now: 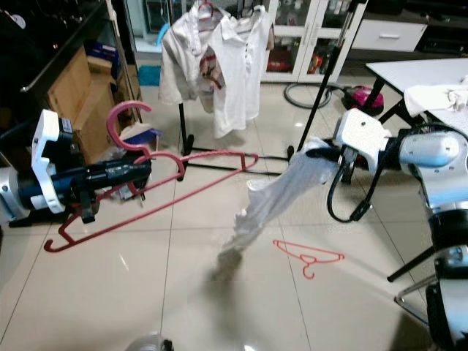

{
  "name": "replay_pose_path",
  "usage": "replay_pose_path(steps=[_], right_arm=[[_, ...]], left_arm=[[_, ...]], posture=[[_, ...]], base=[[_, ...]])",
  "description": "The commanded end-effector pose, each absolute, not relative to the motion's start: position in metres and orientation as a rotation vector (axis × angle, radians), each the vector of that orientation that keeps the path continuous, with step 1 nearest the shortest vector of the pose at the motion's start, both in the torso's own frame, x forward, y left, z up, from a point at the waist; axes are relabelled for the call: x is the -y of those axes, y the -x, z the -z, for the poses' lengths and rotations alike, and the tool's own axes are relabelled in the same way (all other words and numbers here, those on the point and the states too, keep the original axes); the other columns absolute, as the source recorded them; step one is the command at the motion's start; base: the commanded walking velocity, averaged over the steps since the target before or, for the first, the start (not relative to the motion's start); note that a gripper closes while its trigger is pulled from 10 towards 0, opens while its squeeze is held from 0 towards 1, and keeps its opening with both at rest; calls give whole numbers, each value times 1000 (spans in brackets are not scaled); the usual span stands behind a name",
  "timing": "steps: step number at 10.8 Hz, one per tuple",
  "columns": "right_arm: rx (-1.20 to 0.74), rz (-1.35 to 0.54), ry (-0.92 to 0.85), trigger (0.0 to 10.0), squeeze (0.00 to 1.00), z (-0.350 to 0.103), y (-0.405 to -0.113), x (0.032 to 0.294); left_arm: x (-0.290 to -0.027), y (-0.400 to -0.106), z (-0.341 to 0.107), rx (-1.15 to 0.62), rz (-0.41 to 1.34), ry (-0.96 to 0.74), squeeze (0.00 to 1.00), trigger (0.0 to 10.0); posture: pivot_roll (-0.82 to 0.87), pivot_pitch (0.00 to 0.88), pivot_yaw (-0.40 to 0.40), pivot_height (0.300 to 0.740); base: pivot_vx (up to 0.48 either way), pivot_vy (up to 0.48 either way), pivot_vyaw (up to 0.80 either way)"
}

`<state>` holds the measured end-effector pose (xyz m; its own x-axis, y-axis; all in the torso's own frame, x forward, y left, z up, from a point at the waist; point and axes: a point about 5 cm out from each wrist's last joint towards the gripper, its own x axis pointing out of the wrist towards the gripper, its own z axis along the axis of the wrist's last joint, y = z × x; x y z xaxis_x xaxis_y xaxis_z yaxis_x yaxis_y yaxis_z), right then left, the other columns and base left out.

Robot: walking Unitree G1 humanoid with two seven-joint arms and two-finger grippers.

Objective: Hang hanger

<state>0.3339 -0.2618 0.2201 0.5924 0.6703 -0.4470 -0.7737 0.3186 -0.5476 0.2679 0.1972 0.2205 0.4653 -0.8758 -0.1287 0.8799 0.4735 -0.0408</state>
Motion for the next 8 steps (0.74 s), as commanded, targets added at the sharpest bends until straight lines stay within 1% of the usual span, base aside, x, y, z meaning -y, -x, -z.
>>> replay_pose_path(steps=[1,3,5,8], right_arm=[[-110,-974,816,10000,0,-234,-330,262],[-73,-1035,830,10000,0,-242,-324,251],[5,-1117,820,10000,0,-258,-315,230],[25,-1154,808,10000,0,-265,-308,221]], left_arm=[[-195,-269,-223,-126,1091,-46,0,10000],[-194,-270,-222,-128,1102,-48,0,10000],[-191,-270,-222,-135,1125,-58,0,10000],[-190,-272,-223,-138,1143,-70,0,10000]], posture=[[-2,0,-30,740],[-10,0,-25,740],[-13,0,-21,740],[-18,0,-17,740]], base=[[0,0,0],[0,0,0],[0,0,0],[0,0,0]])
